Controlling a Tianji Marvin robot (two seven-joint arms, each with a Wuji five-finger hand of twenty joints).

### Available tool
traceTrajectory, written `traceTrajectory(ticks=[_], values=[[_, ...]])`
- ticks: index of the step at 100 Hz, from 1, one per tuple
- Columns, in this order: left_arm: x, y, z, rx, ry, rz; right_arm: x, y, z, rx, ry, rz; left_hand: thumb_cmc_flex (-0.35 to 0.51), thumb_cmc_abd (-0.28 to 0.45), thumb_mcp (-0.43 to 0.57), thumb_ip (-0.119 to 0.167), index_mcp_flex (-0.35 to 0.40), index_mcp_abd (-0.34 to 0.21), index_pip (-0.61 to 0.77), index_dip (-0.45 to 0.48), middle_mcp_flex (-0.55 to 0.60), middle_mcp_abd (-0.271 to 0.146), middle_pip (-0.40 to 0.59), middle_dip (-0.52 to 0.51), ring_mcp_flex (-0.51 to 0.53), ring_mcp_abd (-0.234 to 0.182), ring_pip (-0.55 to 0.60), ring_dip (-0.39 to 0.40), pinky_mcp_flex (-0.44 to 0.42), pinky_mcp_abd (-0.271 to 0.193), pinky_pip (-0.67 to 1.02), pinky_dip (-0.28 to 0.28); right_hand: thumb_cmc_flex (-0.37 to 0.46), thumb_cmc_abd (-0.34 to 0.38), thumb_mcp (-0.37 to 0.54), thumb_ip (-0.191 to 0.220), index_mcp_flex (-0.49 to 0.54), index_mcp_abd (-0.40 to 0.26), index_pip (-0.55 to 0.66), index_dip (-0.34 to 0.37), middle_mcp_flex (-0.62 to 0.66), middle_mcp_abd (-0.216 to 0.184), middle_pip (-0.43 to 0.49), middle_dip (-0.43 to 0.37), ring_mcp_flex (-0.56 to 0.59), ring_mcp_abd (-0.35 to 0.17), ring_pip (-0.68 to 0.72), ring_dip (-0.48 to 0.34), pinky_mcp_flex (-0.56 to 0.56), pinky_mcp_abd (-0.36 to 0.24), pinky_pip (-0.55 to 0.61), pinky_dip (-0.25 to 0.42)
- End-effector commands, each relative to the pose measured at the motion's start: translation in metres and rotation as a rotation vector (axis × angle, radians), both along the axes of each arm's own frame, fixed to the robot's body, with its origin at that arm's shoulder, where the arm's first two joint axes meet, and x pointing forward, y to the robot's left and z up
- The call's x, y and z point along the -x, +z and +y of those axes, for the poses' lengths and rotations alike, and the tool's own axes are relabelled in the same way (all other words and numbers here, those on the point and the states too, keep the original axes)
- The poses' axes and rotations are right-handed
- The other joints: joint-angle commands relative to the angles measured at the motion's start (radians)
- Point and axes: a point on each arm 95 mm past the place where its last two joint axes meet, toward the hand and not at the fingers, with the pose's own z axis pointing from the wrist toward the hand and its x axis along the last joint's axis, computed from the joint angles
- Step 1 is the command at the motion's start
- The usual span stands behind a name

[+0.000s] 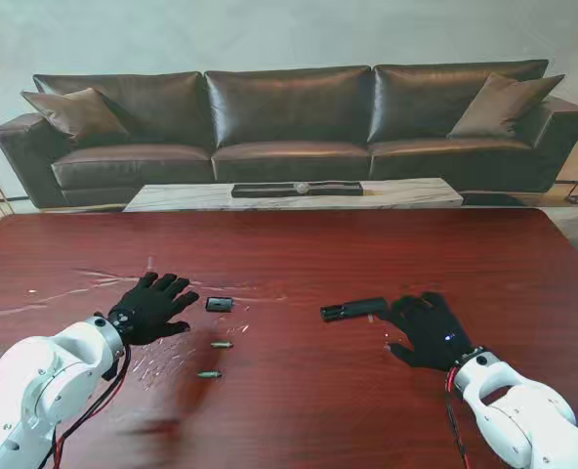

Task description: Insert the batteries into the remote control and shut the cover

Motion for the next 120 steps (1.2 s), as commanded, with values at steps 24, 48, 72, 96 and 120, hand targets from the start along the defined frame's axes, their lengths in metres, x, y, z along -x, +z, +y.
traceTrajectory(ticks=[24,48,72,96,120], values=[[0.0,0.003,-0.001,-0.003,-0.009,0.005,0.005,-0.003,0.0,0.012,0.009,0.006,0.061,0.055,-0.011,0.006,-0.005,0.007,-0.005,-0.004,-0.044,0.014,-0.024,0.0,-0.04,0.006,-0.029,0.003,-0.008,0.005,-0.008,0.008,-0.014,0.023,-0.029,0.001,0.001,-0.012,0.0,0.0,-0.007,0.001,-0.007,0.0,0.005,-0.002,-0.001,-0.001,-0.004,0.007,0.006,0.013],[-0.001,0.002,0.001,-0.005,0.0,0.001,0.002,-0.007,0.001,0.015,-0.004,0.031,0.062,0.054,-0.011,0.006,-0.002,0.009,-0.004,-0.003,-0.043,0.016,-0.024,0.001,-0.04,0.008,-0.028,0.003,-0.006,0.008,-0.007,0.008,-0.01,0.023,-0.034,0.002,-0.002,-0.012,-0.001,0.0,-0.011,0.0,-0.007,0.0,0.002,-0.003,-0.003,0.0,-0.007,0.007,0.004,0.012],[-0.001,0.001,0.003,-0.005,-0.006,0.0,0.0,-0.002,0.003,0.065,0.019,0.007,0.062,0.052,-0.011,0.006,-0.001,0.008,-0.003,-0.003,-0.043,0.017,-0.024,-0.001,-0.04,0.008,-0.028,0.002,-0.006,0.009,-0.007,0.008,-0.008,0.004,-0.028,0.002,-0.002,-0.012,0.0,0.0,-0.011,-0.001,-0.006,0.001,0.007,-0.005,-0.002,-0.001,0.0,0.014,0.008,0.013],[0.003,0.001,0.003,-0.006,-0.007,-0.003,-0.036,0.003,0.007,0.049,0.062,0.003,0.062,0.052,-0.011,0.006,0.0,0.009,-0.003,-0.003,-0.042,0.016,-0.023,0.0,-0.039,0.008,-0.028,0.003,-0.005,0.009,-0.007,0.008,-0.033,-0.037,0.045,-0.005,-0.016,-0.003,0.007,0.0,-0.038,-0.002,0.005,0.006,-0.013,-0.008,0.002,-0.004,-0.001,-0.032,-0.007,0.01],[0.0,0.0,0.001,-0.011,-0.012,0.012,-0.078,-0.006,0.014,0.051,0.078,-0.032,0.061,0.052,-0.011,0.006,-0.002,0.009,-0.003,-0.003,-0.042,0.016,-0.024,-0.001,-0.04,0.008,-0.028,0.004,-0.005,0.009,-0.007,0.008,-0.091,-0.097,0.16,-0.022,-0.039,0.005,0.039,-0.006,-0.07,-0.002,0.028,0.012,-0.043,-0.015,0.02,-0.014,-0.008,-0.059,-0.016,0.007]])
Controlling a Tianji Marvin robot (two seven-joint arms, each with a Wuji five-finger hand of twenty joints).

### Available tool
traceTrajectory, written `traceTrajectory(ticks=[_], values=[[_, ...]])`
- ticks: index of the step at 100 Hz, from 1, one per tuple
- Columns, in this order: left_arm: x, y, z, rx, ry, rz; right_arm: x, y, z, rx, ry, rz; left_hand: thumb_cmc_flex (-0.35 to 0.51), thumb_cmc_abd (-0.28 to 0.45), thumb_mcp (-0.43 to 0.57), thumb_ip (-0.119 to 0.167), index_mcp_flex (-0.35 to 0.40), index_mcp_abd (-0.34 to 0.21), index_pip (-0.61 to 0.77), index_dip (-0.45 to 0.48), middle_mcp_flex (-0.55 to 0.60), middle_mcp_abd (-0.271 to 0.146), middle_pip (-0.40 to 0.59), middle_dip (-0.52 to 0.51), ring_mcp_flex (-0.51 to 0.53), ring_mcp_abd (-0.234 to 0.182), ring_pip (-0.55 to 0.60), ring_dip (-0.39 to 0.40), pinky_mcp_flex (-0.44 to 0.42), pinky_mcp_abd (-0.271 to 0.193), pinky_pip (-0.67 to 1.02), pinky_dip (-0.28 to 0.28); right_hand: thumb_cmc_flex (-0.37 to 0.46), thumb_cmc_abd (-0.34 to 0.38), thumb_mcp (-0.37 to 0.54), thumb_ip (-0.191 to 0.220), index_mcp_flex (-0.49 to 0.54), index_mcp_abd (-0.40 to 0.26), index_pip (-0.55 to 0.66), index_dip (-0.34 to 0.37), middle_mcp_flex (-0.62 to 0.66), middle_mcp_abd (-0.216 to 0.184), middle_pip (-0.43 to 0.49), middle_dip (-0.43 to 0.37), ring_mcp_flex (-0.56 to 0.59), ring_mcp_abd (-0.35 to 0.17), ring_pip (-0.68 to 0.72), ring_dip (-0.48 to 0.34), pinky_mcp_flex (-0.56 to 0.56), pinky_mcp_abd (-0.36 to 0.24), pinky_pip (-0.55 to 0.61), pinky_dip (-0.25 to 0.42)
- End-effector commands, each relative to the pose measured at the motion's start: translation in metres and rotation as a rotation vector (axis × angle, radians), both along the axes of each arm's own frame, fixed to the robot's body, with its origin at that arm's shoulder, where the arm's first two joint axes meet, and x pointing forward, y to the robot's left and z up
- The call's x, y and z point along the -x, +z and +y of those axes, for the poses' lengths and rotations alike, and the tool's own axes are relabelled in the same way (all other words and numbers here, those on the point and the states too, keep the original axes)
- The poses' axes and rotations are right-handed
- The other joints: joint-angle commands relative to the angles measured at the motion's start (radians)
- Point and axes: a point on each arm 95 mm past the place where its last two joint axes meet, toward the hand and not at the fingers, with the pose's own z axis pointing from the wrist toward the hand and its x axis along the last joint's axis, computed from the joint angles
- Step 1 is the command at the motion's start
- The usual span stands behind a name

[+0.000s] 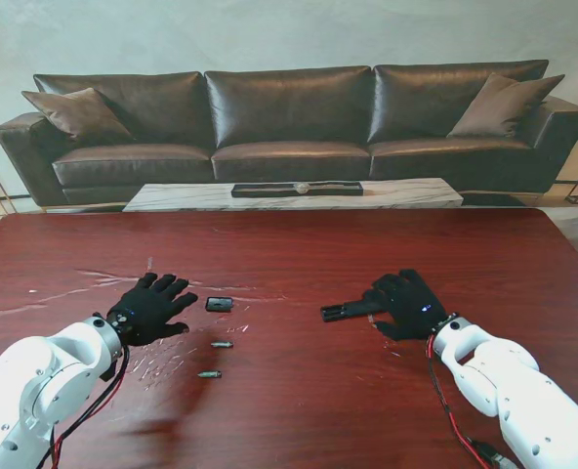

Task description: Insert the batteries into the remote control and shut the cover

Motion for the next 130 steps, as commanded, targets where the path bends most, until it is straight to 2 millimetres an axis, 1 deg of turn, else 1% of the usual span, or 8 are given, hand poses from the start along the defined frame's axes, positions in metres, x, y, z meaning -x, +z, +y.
traceTrajectory(ticks=[1,35,82,96,108,125,128,130], values=[[-0.001,0.0,-0.002,-0.004,-0.005,0.009,-0.01,0.005,0.002,-0.007,-0.007,-0.012,0.062,0.052,-0.011,0.006,-0.002,0.009,-0.003,-0.003,-0.043,0.016,-0.024,-0.001,-0.04,0.009,-0.028,0.004,-0.005,0.009,-0.007,0.008,-0.03,-0.021,0.029,-0.021,-0.033,0.005,0.015,-0.006,-0.039,0.0,0.011,0.009,-0.032,-0.013,0.008,-0.014,-0.018,-0.018,-0.018,0.007],[-0.004,-0.002,-0.004,-0.005,-0.005,0.029,-0.051,-0.021,0.016,0.014,-0.045,0.043,0.061,0.053,-0.011,0.006,-0.004,0.009,-0.004,-0.003,-0.043,0.017,-0.025,-0.003,-0.04,0.009,-0.029,0.003,-0.005,0.008,-0.007,0.008,-0.088,-0.048,0.065,-0.03,-0.061,0.029,0.035,-0.022,-0.076,0.024,0.026,0.012,-0.063,0.004,0.023,-0.017,-0.018,-0.032,-0.054,-0.011],[0.0,-0.001,-0.002,-0.002,-0.002,0.025,-0.07,-0.049,0.026,0.015,-0.101,0.135,0.058,0.052,-0.011,0.006,-0.005,0.01,-0.004,-0.003,-0.043,0.017,-0.025,-0.004,-0.04,0.009,-0.03,0.001,-0.007,0.009,-0.008,0.008,-0.101,-0.065,0.076,-0.031,-0.048,0.054,0.032,-0.04,-0.064,0.04,0.026,0.008,-0.058,0.02,0.023,-0.018,-0.013,-0.031,-0.088,-0.032],[0.0,-0.001,-0.001,-0.003,-0.003,0.023,-0.071,-0.054,0.027,0.018,-0.116,0.13,0.058,0.052,-0.011,0.006,-0.005,0.009,-0.004,-0.003,-0.042,0.016,-0.025,-0.004,-0.04,0.008,-0.029,0.001,-0.007,0.009,-0.008,0.008,-0.06,-0.085,0.123,-0.037,0.057,0.023,0.122,0.003,0.073,0.019,0.112,0.047,0.042,0.012,0.072,0.003,-0.007,-0.023,-0.01,0.006],[0.001,-0.001,-0.001,-0.003,-0.003,0.024,-0.07,-0.058,0.026,0.043,-0.134,0.147,0.057,0.052,-0.011,0.006,-0.006,0.009,-0.004,-0.003,-0.043,0.016,-0.025,-0.005,-0.04,0.008,-0.03,0.0,-0.007,0.008,-0.009,0.008,-0.014,-0.107,0.168,-0.041,0.174,-0.03,0.23,0.067,0.231,0.0,0.201,0.091,0.182,0.012,0.183,0.075,0.033,-0.001,0.07,0.059],[0.002,-0.001,-0.001,-0.004,-0.002,0.018,-0.066,-0.064,0.025,0.076,-0.138,0.202,0.057,0.051,-0.011,0.006,-0.004,0.008,-0.004,-0.003,-0.042,0.016,-0.025,-0.005,-0.04,0.008,-0.03,0.0,-0.006,0.008,-0.009,0.008,0.04,-0.142,0.213,-0.044,0.222,-0.063,0.298,0.106,0.3,-0.012,0.255,0.115,0.257,0.014,0.237,0.12,0.064,0.014,0.098,0.084],[0.002,-0.001,-0.001,-0.004,-0.002,0.018,-0.065,-0.066,0.025,0.084,-0.135,0.211,0.056,0.052,-0.011,0.006,-0.005,0.009,-0.004,-0.003,-0.043,0.016,-0.025,-0.005,-0.04,0.007,-0.03,0.0,-0.007,0.009,-0.009,0.008,0.068,-0.158,0.21,-0.11,0.226,-0.078,0.343,0.049,0.318,-0.016,0.27,0.121,0.276,0.013,0.252,0.138,0.076,0.019,0.109,0.101],[0.002,-0.001,-0.001,-0.004,-0.002,0.017,-0.064,-0.067,0.025,0.09,-0.134,0.217,0.056,0.051,-0.011,0.006,-0.005,0.009,-0.004,-0.003,-0.043,0.017,-0.025,-0.005,-0.04,0.008,-0.03,0.0,-0.007,0.009,-0.009,0.008,0.085,-0.166,0.204,-0.138,0.228,-0.087,0.365,0.03,0.33,-0.018,0.278,0.124,0.287,0.013,0.261,0.144,0.082,0.022,0.114,0.107]])
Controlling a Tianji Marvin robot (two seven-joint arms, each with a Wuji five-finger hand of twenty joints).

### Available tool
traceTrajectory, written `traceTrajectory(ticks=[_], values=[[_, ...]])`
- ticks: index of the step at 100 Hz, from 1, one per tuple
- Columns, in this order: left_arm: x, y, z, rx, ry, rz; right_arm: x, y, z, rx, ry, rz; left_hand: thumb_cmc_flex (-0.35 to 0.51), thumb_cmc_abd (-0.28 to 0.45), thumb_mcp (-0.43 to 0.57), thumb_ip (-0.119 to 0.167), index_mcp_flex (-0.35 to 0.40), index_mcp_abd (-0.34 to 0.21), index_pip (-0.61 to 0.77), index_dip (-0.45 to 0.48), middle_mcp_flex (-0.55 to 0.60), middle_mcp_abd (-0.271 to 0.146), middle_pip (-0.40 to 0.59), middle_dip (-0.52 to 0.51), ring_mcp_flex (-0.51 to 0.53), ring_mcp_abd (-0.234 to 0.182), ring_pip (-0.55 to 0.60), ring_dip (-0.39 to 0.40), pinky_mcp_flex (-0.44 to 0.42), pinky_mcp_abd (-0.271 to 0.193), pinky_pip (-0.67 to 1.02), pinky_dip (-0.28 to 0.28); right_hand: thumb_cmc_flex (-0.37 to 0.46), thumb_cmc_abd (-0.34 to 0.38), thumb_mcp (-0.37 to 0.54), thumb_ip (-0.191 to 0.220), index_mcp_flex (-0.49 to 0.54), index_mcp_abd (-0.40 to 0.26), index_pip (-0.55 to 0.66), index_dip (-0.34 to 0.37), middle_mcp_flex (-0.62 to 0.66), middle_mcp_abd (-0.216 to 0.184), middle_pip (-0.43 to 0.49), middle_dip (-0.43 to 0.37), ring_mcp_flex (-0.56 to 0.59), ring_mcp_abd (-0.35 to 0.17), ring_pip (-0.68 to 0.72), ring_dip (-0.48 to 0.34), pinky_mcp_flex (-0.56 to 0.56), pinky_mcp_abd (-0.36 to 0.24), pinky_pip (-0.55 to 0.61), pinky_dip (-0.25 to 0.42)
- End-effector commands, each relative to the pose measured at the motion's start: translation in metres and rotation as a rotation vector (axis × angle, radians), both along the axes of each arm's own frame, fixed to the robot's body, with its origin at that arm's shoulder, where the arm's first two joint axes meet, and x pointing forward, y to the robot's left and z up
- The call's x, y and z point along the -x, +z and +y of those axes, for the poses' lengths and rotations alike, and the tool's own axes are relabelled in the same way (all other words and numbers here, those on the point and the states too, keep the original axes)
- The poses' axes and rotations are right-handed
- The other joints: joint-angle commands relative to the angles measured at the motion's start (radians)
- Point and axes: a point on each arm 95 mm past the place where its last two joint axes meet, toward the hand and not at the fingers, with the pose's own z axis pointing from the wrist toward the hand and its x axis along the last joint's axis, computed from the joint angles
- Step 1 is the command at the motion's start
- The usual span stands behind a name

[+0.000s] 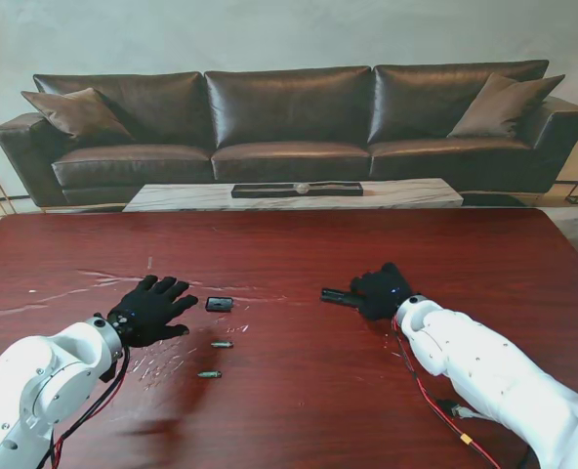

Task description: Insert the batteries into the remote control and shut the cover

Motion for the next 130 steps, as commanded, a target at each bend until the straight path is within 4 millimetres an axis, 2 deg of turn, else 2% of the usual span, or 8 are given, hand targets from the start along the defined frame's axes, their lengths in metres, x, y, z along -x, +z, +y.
traceTrajectory(ticks=[1,3,12,21,38,66,130], values=[[0.002,0.001,-0.001,0.0,-0.004,-0.004,0.015,-0.022,-0.006,0.042,0.008,0.07,0.056,0.051,-0.011,0.006,-0.005,0.009,-0.004,-0.003,-0.043,0.017,-0.025,-0.005,-0.04,0.008,-0.03,0.0,-0.007,0.009,-0.009,0.008,0.07,-0.051,0.011,-0.088,0.128,-0.084,0.164,-0.028,0.125,-0.048,0.093,0.047,0.044,-0.011,0.033,0.033,0.013,0.021,0.029,0.034],[0.002,0.001,-0.001,0.0,-0.004,-0.005,0.016,-0.023,-0.006,0.047,0.01,0.076,0.056,0.052,-0.011,0.006,-0.005,0.008,-0.004,-0.003,-0.042,0.016,-0.025,-0.005,-0.04,0.008,-0.03,0.0,-0.007,0.009,-0.009,0.008,0.094,-0.065,0.008,-0.12,0.131,-0.1,0.215,-0.066,0.146,-0.051,0.105,0.052,0.066,-0.011,0.049,0.043,0.021,0.028,0.038,0.043],[0.002,0.001,-0.001,-0.001,-0.004,-0.005,0.018,-0.026,-0.005,0.053,0.023,0.093,0.056,0.052,-0.011,0.006,-0.005,0.009,-0.004,-0.003,-0.043,0.017,-0.025,-0.006,-0.04,0.008,-0.03,-0.001,-0.007,0.008,-0.009,0.008,0.159,-0.1,-0.003,-0.156,0.147,-0.147,0.32,-0.103,0.208,-0.058,0.134,0.063,0.129,-0.011,0.084,0.063,0.052,0.046,0.061,0.061],[0.001,0.001,-0.001,-0.001,-0.006,-0.003,0.02,-0.026,-0.001,0.053,0.04,0.102,0.057,0.052,-0.011,0.006,-0.005,0.01,-0.004,-0.003,-0.043,0.017,-0.026,-0.006,-0.04,0.009,-0.03,-0.001,-0.008,0.009,-0.009,0.008,0.196,-0.113,-0.007,-0.16,0.153,-0.177,0.383,-0.129,0.239,-0.064,0.143,0.063,0.156,-0.014,0.099,0.073,0.07,0.048,0.074,0.07],[0.001,0.001,-0.002,-0.002,-0.007,0.001,0.021,-0.021,0.012,0.027,0.092,0.104,0.056,0.052,-0.011,0.006,-0.006,0.009,-0.005,-0.003,-0.043,0.016,-0.026,-0.007,-0.04,0.008,-0.031,-0.002,-0.007,0.008,-0.009,0.008,0.195,-0.119,0.008,-0.161,0.195,-0.238,0.456,-0.086,0.298,-0.074,0.194,0.088,0.214,-0.013,0.158,0.104,0.108,0.045,0.109,0.09],[0.001,0.001,-0.002,-0.003,-0.006,0.001,0.032,-0.013,0.039,-0.028,0.158,0.137,0.054,0.05,-0.012,0.006,-0.007,0.01,-0.005,-0.003,-0.043,0.017,-0.027,-0.011,-0.04,0.008,-0.031,-0.005,-0.009,0.008,-0.01,0.008,0.158,-0.1,-0.005,-0.166,0.235,-0.265,0.502,-0.047,0.346,-0.064,0.262,0.124,0.271,-0.002,0.239,0.156,0.125,0.102,0.154,0.118],[0.002,0.001,-0.002,-0.003,-0.007,0.007,0.048,-0.016,0.105,-0.114,0.229,0.223,0.053,0.051,-0.011,0.006,-0.008,0.009,-0.005,-0.003,-0.043,0.017,-0.028,-0.015,-0.04,0.008,-0.032,-0.008,-0.008,0.006,-0.011,0.008,0.158,-0.087,-0.018,-0.163,0.221,-0.254,0.495,-0.047,0.326,-0.07,0.255,0.123,0.25,-0.004,0.22,0.158,0.121,0.105,0.154,0.122]])
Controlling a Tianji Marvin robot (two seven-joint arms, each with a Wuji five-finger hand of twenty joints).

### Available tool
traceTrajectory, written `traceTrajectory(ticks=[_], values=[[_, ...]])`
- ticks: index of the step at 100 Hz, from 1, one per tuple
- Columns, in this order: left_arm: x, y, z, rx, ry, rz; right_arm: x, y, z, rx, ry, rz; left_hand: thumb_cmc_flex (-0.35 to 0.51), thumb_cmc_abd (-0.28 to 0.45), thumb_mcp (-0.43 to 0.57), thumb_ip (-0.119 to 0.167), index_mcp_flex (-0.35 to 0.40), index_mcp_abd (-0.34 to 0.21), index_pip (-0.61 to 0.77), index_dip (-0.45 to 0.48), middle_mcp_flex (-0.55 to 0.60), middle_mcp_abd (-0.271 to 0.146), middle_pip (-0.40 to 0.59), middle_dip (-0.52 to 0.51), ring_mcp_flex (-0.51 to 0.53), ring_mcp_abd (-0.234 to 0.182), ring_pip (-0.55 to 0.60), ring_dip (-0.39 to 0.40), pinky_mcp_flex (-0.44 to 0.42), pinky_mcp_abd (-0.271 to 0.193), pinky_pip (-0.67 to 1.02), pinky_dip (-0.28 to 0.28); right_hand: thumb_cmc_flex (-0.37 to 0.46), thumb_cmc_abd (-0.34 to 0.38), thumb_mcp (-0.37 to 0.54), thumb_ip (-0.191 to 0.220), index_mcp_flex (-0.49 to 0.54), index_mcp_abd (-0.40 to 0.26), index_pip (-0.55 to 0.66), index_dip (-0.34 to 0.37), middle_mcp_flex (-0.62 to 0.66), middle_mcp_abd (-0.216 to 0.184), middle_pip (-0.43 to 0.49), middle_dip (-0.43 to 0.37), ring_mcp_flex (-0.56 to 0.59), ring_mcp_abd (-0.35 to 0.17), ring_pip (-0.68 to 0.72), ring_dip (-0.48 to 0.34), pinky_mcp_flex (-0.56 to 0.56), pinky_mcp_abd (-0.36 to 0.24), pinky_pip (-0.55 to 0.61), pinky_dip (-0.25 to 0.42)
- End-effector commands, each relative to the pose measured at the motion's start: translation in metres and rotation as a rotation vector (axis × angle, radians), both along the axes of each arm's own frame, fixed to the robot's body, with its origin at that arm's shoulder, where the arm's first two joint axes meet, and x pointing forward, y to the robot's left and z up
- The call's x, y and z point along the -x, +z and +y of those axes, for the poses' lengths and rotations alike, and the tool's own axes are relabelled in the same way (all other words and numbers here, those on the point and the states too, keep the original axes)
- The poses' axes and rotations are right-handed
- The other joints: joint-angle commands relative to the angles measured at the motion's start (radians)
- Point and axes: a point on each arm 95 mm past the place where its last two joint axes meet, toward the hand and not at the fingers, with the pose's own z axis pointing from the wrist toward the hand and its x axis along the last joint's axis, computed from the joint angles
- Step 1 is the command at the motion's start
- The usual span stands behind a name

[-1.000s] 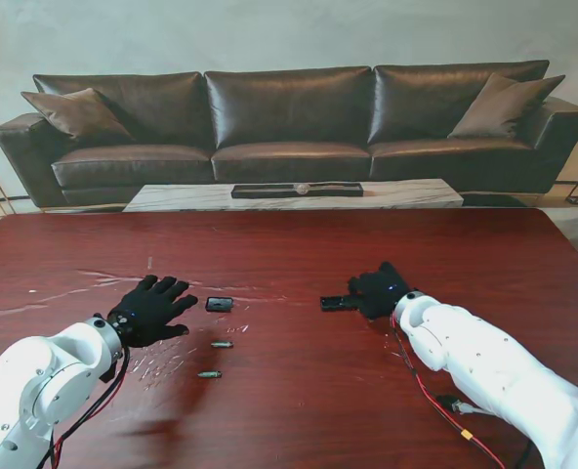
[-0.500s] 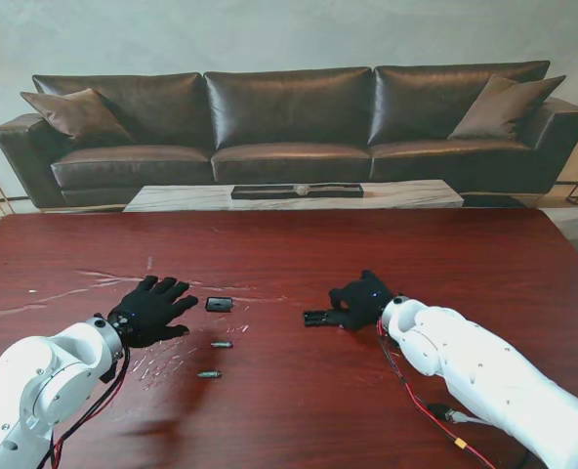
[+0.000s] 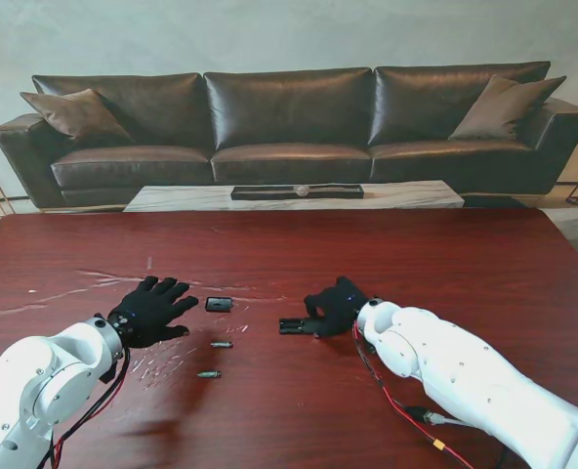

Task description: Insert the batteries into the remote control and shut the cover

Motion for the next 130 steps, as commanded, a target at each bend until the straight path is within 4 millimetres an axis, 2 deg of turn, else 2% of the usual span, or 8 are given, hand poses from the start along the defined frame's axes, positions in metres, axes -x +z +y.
traceTrajectory(ticks=[1,51,81,90,95,99,101,130], values=[[0.001,0.002,-0.001,0.001,-0.005,0.0,0.025,-0.029,0.02,0.013,0.045,0.078,0.053,0.051,-0.011,0.006,-0.009,0.009,-0.006,-0.003,-0.043,0.017,-0.028,-0.007,-0.04,0.007,-0.032,-0.008,-0.008,0.007,-0.011,0.008,0.058,0.085,0.064,0.046,0.09,-0.181,0.128,0.052,0.012,-0.074,-0.076,-0.045,-0.003,-0.082,-0.178,-0.088,-0.013,0.017,0.018,0.028],[0.002,0.002,-0.001,0.002,-0.003,-0.004,0.038,-0.038,0.035,0.008,0.054,0.141,0.053,0.052,-0.012,0.006,-0.009,0.01,-0.006,-0.003,-0.043,0.017,-0.028,-0.008,-0.04,0.008,-0.032,-0.008,-0.009,0.007,-0.011,0.008,0.048,0.092,0.052,0.046,0.062,-0.175,0.114,0.05,-0.022,-0.081,-0.093,-0.049,-0.033,-0.085,-0.209,-0.101,-0.025,0.019,0.014,0.027],[0.003,0.002,0.001,0.003,0.004,-0.009,0.039,-0.045,0.033,0.048,0.048,0.17,0.055,0.051,-0.011,0.006,-0.008,0.009,-0.006,-0.003,-0.043,0.017,-0.028,-0.008,-0.04,0.008,-0.032,-0.008,-0.009,0.008,-0.011,0.008,-0.009,0.097,0.022,0.047,0.007,-0.126,0.071,0.032,-0.093,-0.07,-0.129,-0.049,-0.092,-0.077,-0.257,-0.122,-0.062,0.068,-0.001,0.021],[0.003,0.003,0.001,0.004,0.005,-0.011,0.038,-0.047,0.032,0.06,0.044,0.176,0.054,0.051,-0.011,0.006,-0.009,0.009,-0.006,-0.003,-0.043,0.017,-0.028,-0.008,-0.04,0.008,-0.032,-0.008,-0.009,0.008,-0.011,0.008,-0.031,0.107,0.036,0.065,-0.008,-0.079,0.0,0.023,-0.137,-0.059,-0.172,-0.065,-0.132,-0.072,-0.3,-0.144,-0.077,0.076,-0.008,0.015],[0.003,0.003,0.001,0.005,0.005,-0.012,0.038,-0.047,0.031,0.065,0.041,0.177,0.053,0.05,-0.011,0.006,-0.008,0.009,-0.006,-0.003,-0.043,0.017,-0.027,-0.008,-0.04,0.007,-0.032,-0.008,-0.008,0.007,-0.011,0.008,-0.059,0.12,0.06,0.099,-0.014,-0.041,-0.087,0.041,-0.174,-0.049,-0.205,-0.084,-0.165,-0.067,-0.328,-0.162,-0.087,0.082,-0.011,0.008],[0.003,0.003,0.002,0.005,0.005,-0.012,0.038,-0.047,0.03,0.068,0.04,0.179,0.054,0.05,-0.011,0.006,-0.01,0.01,-0.006,-0.003,-0.043,0.017,-0.028,-0.008,-0.04,0.008,-0.032,-0.008,-0.009,0.008,-0.011,0.008,-0.086,0.134,0.082,0.165,-0.017,-0.013,-0.159,0.061,-0.204,-0.039,-0.232,-0.102,-0.193,-0.065,-0.352,-0.176,-0.095,0.083,-0.014,0.003],[0.003,0.003,0.002,0.005,0.005,-0.012,0.038,-0.047,0.03,0.068,0.039,0.179,0.054,0.05,-0.011,0.006,-0.01,0.01,-0.006,-0.003,-0.043,0.018,-0.028,-0.008,-0.04,0.008,-0.032,-0.009,-0.009,0.008,-0.011,0.008,-0.101,0.141,0.094,0.215,-0.026,0.003,-0.217,0.124,-0.23,-0.033,-0.247,-0.115,-0.217,-0.063,-0.367,-0.186,-0.102,0.084,-0.017,-0.002],[0.002,0.003,0.002,0.002,0.01,0.0,0.037,-0.045,0.028,0.075,0.05,0.186,0.053,0.05,-0.011,0.006,-0.015,0.009,-0.008,-0.004,-0.044,0.018,-0.033,-0.017,-0.04,0.008,-0.037,-0.016,-0.012,0.009,-0.013,0.007,-0.129,0.131,0.077,0.223,-0.143,0.058,-0.411,0.08,-0.425,-0.002,-0.376,-0.175,-0.368,-0.063,-0.467,-0.24,-0.154,0.08,-0.046,-0.021]])
